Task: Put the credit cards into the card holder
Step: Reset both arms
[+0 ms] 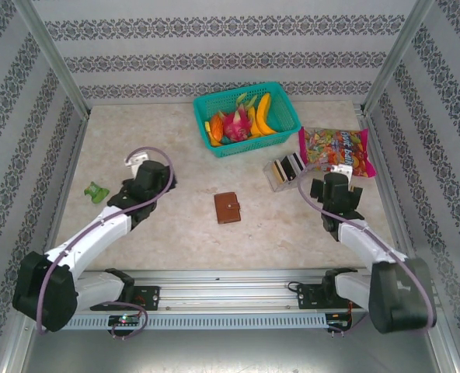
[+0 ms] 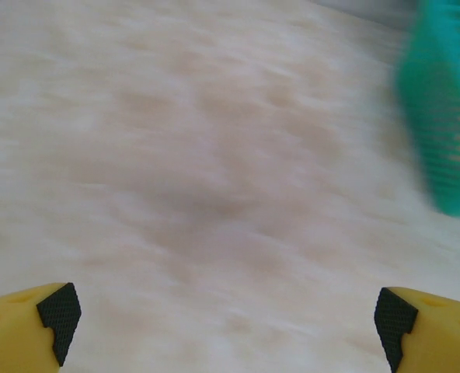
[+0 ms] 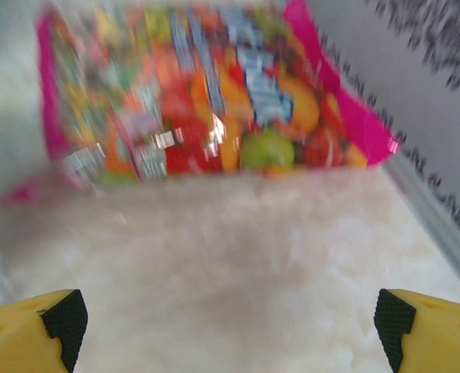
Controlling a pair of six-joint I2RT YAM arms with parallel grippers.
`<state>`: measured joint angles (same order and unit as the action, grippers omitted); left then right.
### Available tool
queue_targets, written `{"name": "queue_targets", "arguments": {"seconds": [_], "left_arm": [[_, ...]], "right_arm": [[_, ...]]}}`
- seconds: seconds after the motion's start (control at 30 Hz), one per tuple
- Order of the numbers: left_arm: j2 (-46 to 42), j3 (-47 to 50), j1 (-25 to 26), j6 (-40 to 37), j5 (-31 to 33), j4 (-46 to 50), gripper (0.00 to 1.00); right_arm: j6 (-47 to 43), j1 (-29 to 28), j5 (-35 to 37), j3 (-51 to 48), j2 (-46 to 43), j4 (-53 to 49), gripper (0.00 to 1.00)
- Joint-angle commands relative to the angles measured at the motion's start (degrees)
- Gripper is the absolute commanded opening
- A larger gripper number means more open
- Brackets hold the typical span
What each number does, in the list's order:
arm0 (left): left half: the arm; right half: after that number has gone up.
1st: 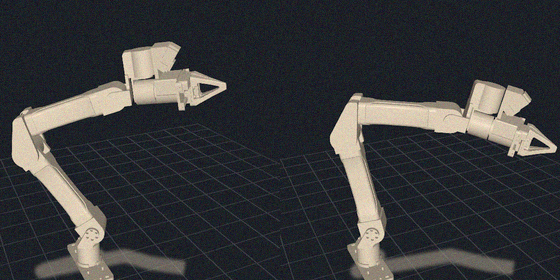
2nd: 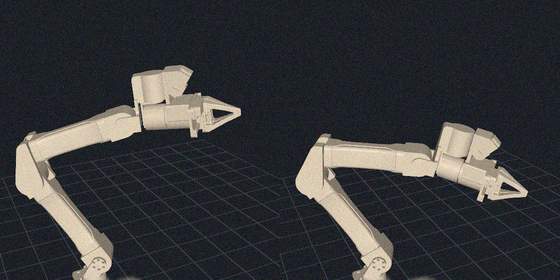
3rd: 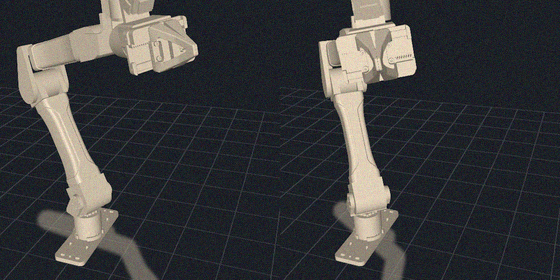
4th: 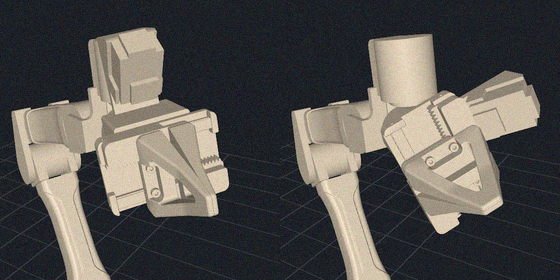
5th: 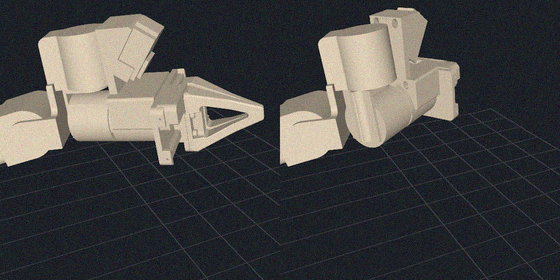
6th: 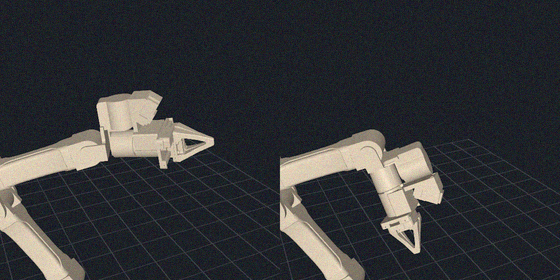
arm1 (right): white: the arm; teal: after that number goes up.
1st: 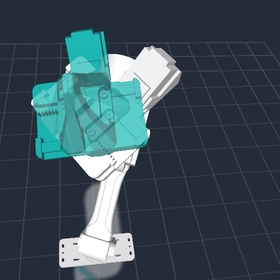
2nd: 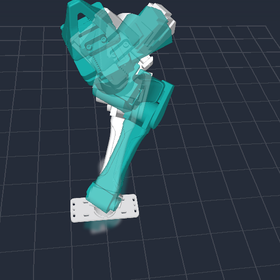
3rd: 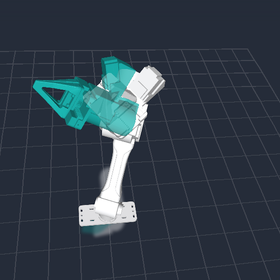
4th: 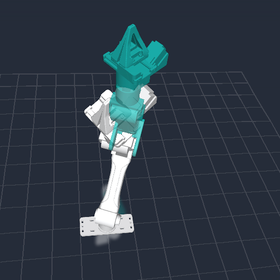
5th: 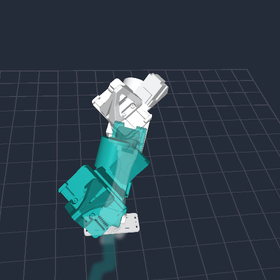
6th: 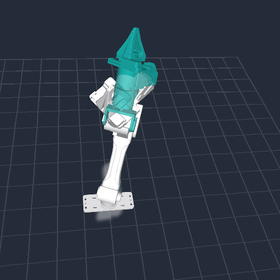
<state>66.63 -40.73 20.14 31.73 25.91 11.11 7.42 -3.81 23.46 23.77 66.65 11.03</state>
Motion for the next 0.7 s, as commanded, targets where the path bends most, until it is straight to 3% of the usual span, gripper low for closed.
{"name": "queue_targets", "arguments": {"seconds": [0.0,0.13,0.23,0.4,0.53,0.63,0.67], "left_arm": [[0.34,3.15,-5.02,-9.69,8.49,-2.46,1.00],[3.80,4.49,-7.39,-18.70,9.10,-9.82,1.00],[6.16,9.29,-7.91,-26.23,9.31,-23.85,1.00],[12.29,15.77,-11.16,-29.40,-0.08,-44.21,1.00],[16.89,15.97,-13.82,-31.75,-7.64,-52.89,1.00],[21.35,14.89,-16.98,-30.07,-13.22,-55.01,1.00],[20.22,14.18,-17.85,-29.37,-15.36,-51.24,1.00]], "right_arm": [[-3.85,2.11,-3.10,1.90,5.59,15.02,0.97],[-6.24,3.77,-11.00,3.96,11.08,18.75,0.95],[-7.34,4.54,-14.16,6.34,13.14,15.93,0.94],[-6.73,7.44,-20.69,1.89,9.86,20.90,0.92],[-3.05,9.18,-22.43,-0.73,7.79,23.68,0.92],[-0.71,9.26,-26.29,-2.55,8.93,30.44,0.92],[0.07,9.22,-25.49,-2.93,9.43,31.29,0.92]]}}
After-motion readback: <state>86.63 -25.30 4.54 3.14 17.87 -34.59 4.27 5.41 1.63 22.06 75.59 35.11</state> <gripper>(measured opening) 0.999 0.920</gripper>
